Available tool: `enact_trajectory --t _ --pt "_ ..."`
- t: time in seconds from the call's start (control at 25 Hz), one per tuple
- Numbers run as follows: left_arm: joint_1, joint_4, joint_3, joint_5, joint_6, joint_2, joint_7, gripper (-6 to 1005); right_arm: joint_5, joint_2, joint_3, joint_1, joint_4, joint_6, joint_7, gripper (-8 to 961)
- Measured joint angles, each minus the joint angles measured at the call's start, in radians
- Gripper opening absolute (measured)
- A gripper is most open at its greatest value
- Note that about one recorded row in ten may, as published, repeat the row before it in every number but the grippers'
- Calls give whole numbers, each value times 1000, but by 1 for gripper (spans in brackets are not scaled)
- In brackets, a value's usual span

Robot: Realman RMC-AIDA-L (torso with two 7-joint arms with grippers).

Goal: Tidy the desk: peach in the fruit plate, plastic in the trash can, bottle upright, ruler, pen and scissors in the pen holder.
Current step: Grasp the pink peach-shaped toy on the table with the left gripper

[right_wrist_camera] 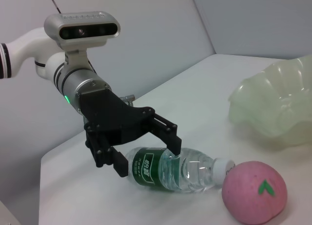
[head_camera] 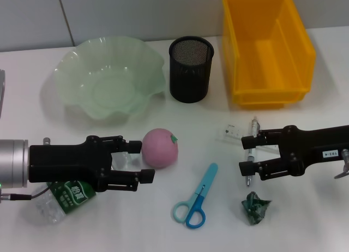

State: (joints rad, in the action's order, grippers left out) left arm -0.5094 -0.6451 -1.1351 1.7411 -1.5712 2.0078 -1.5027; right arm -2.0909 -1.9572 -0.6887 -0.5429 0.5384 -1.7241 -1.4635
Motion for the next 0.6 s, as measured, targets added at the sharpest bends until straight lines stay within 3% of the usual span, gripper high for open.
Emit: enact_trajectory --t 0.6 --pt "-2 -2 3 0 -16 1 -2 806 0 0 0 0 -1 -4 -1 814"
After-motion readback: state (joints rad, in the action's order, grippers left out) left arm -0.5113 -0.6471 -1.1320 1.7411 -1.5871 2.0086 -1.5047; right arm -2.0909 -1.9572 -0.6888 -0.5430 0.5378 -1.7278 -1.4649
